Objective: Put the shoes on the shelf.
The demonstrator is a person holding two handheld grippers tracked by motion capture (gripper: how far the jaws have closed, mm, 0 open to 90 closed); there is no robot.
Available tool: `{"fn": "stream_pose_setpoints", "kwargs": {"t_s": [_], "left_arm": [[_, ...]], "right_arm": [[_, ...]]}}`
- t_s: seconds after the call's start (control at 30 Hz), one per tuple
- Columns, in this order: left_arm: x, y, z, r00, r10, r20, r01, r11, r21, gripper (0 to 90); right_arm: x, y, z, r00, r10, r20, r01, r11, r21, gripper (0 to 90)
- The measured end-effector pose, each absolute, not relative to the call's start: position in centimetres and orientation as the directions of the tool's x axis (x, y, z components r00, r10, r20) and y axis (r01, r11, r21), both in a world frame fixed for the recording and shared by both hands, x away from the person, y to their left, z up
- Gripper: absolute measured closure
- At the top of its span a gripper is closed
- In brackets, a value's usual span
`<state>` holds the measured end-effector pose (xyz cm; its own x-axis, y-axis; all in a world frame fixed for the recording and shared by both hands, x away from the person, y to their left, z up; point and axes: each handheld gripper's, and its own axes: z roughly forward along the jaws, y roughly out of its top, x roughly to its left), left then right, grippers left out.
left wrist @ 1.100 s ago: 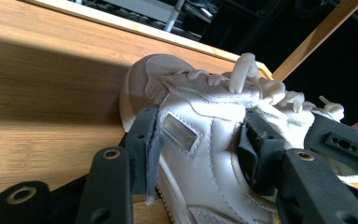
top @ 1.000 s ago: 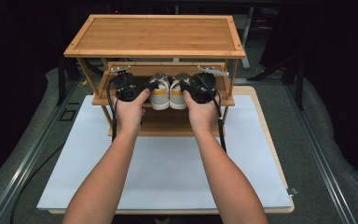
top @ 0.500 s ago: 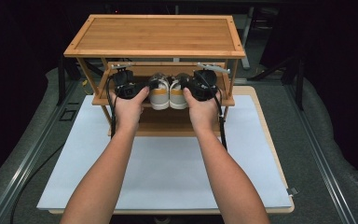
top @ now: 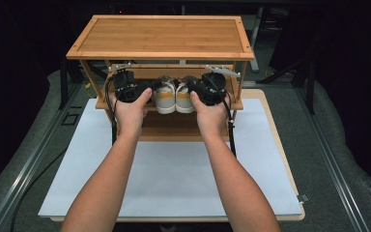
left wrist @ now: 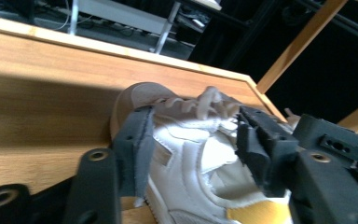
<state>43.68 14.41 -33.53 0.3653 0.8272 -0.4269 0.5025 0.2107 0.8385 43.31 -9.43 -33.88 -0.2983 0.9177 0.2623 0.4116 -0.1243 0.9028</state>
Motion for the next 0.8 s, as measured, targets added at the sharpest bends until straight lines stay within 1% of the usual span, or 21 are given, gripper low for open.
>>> {"fn": "stream_pose_setpoints", "kwargs": {"t_s": [0.03, 0.13, 0.17, 0.33, 0.43, 0.5, 0.57, 0.8], "left_arm": [[43.6, 14.4, -33.5, 0.362, 0.827, -0.43, 0.503, 0.215, 0.837, 50.9], [43.2, 14.7, -33.5, 0.372, 0.827, -0.421, 0.49, 0.211, 0.846, 57.9], [43.0, 14.8, -33.6, 0.371, 0.826, -0.424, 0.485, 0.217, 0.847, 61.6], [42.6, 15.5, -34.0, 0.373, 0.82, -0.433, 0.482, 0.227, 0.846, 73.6], [42.5, 15.9, -34.3, 0.373, 0.816, -0.441, 0.486, 0.233, 0.842, 81.6], [42.6, 16.2, -34.6, 0.373, 0.814, -0.446, 0.491, 0.236, 0.839, 87.3], [42.6, 16.3, -34.9, 0.368, 0.818, -0.441, 0.495, 0.229, 0.838, 89.2], [42.9, 16.2, -36.3, 0.352, 0.821, -0.45, 0.515, 0.232, 0.825, 89.7]], "right_arm": [[43.2, -9.5, -33.9, -0.299, 0.917, 0.264, 0.406, -0.128, 0.905, 58.4], [42.6, -9.8, -33.8, -0.298, 0.917, 0.267, 0.395, -0.136, 0.908, 62.3], [42.5, -9.9, -33.9, -0.294, 0.918, 0.265, 0.384, -0.141, 0.913, 64.8], [42.1, -10.6, -34.0, -0.288, 0.919, 0.27, 0.38, -0.149, 0.913, 76.7], [41.8, -10.9, -34.2, -0.282, 0.924, 0.258, 0.387, -0.137, 0.912, 85.1], [41.7, -11.1, -34.3, -0.28, 0.927, 0.248, 0.38, -0.131, 0.916, 88.8], [41.6, -11.2, -34.4, -0.278, 0.929, 0.245, 0.379, -0.128, 0.917, 90.0], [41.7, -11.2, -35.5, -0.259, 0.935, 0.242, 0.389, -0.128, 0.912, 90.0]]}}
